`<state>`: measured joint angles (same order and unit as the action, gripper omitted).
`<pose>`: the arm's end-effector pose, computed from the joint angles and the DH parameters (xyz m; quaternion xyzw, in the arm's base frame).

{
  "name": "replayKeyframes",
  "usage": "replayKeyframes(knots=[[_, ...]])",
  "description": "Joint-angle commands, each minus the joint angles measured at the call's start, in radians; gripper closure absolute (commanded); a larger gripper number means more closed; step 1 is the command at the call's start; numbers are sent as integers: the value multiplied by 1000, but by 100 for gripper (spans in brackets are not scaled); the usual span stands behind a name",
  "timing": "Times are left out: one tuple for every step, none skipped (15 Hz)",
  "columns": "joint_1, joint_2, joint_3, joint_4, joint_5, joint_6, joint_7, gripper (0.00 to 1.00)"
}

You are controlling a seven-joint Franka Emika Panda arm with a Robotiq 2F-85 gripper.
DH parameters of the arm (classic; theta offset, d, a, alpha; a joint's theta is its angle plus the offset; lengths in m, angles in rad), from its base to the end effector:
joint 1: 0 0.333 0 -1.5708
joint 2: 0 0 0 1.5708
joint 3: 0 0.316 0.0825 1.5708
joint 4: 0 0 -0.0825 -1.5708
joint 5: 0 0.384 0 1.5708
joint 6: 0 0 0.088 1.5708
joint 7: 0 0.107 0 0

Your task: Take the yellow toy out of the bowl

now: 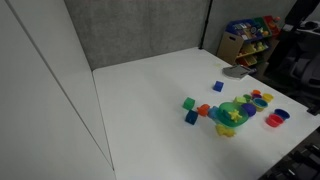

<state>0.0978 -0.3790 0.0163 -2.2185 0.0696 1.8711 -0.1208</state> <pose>0.4397 0.0564 0.5306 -0.9937 -0.1069 -0.0159 0.0303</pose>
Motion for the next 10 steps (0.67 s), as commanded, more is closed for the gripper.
replayKeyframes(knots=[[-24,65,-1,-11,-26,84,-11,0],[-29,85,-3,-16,-28,109,-13,0],[-35,107,-4,-21,-33,137,-14,0],[-41,129,-4,-27,-45,168,-10,0],[-46,153,-4,-32,-57,199,-11,0],[-51,178,-6,-38,-66,230,-11,0],[-55,205,-7,-45,-71,263,-11,0],[-60,232,-9,-49,-76,291,-11,0],[-65,263,-11,-57,-85,329,-9,0],[-69,293,-15,-63,-83,367,-12,0]])
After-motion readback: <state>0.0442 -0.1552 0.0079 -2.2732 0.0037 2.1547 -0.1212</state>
